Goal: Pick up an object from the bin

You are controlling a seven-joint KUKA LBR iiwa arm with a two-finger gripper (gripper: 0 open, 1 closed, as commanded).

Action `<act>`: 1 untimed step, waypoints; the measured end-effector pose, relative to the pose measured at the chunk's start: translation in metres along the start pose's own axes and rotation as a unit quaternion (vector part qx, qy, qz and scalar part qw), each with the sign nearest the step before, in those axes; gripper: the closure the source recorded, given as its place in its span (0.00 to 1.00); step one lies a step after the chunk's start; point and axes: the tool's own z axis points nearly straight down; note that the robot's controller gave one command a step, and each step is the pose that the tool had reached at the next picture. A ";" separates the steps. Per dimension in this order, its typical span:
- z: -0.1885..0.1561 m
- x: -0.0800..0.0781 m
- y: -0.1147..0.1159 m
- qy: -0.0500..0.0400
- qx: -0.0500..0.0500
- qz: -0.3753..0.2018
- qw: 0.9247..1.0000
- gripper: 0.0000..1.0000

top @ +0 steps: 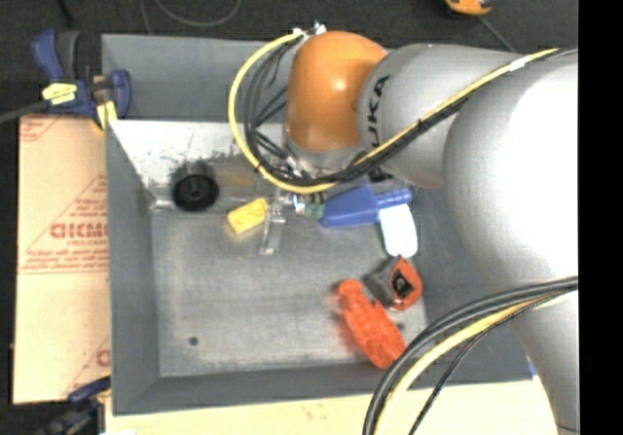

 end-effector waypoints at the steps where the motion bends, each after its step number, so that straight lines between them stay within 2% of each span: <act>1: 0.022 0.003 -0.004 0.000 0.001 -0.084 0.996 0.00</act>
Offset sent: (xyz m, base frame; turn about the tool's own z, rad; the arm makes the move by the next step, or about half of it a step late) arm -0.0148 -0.0027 -0.0179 0.3532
